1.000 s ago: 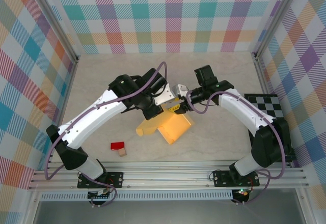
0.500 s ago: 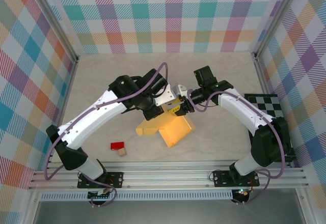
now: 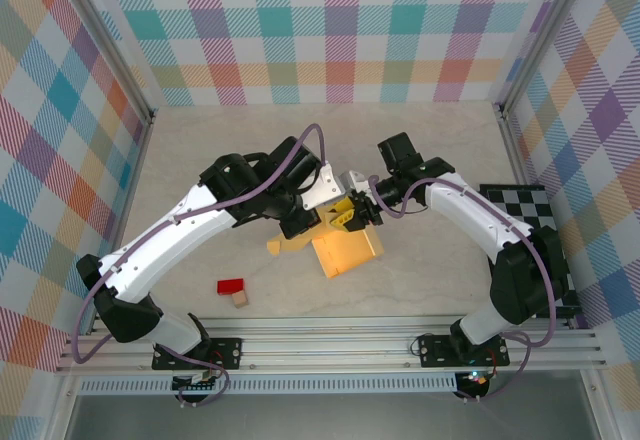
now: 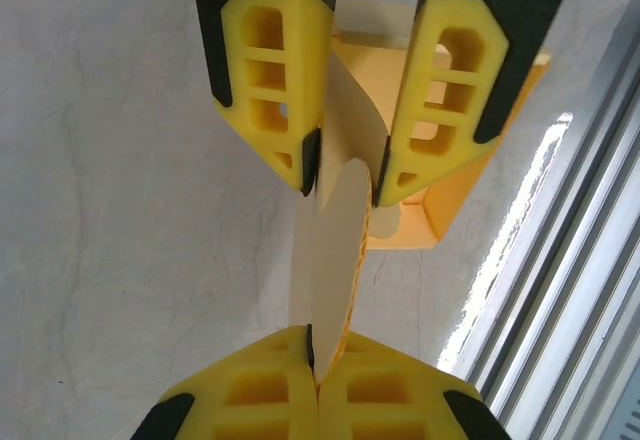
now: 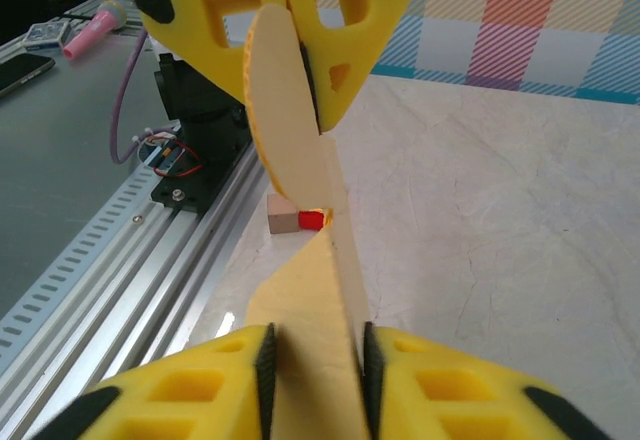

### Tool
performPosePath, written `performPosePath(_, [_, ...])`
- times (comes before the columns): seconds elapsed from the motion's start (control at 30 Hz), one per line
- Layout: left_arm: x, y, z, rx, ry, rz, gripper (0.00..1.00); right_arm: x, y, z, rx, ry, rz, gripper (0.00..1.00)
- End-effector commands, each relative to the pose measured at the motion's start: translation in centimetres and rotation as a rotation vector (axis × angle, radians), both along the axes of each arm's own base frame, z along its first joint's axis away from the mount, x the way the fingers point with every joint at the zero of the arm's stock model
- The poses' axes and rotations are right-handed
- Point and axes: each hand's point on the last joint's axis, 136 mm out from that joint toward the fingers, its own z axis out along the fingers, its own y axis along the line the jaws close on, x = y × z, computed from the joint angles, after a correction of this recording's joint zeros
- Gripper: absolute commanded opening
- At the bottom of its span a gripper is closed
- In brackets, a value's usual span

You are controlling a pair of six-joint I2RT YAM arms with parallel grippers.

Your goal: Fold the paper box

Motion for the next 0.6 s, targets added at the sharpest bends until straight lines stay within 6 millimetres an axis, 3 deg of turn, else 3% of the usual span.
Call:
performPosePath(0.0, [0.5, -1.9, 1.5, -0.087, -0.056, -0.017, 0.0, -0.3, 0.2, 0.8, 0.022, -0.031, 0.028, 0.2])
performPosePath(0.13, [1.4, -1.5, 2.4, -0.108, -0.114, 0.033, 0.0, -0.2, 0.1, 0.4, 0.009, -0.04, 0.02, 0.0])
performPosePath(0.3, [2.1, 0.4, 4.3, -0.197, -0.221, 0.137, 0.1, 0.6, -0.5, 0.2, 0.026, -0.075, -0.025, 0.0])
performPosePath(0.43, [3.3, 4.7, 5.5, -0.288, -0.315, 0.35, 0.43, 1.3, -1.2, 0.7, 0.044, -0.107, -0.061, 0.0])
performPosePath(0.57, [4.8, 11.6, 5.8, -0.456, -0.356, 0.749, 0.59, 2.1, -1.9, 1.1, 0.063, -0.126, -0.09, 0.0])
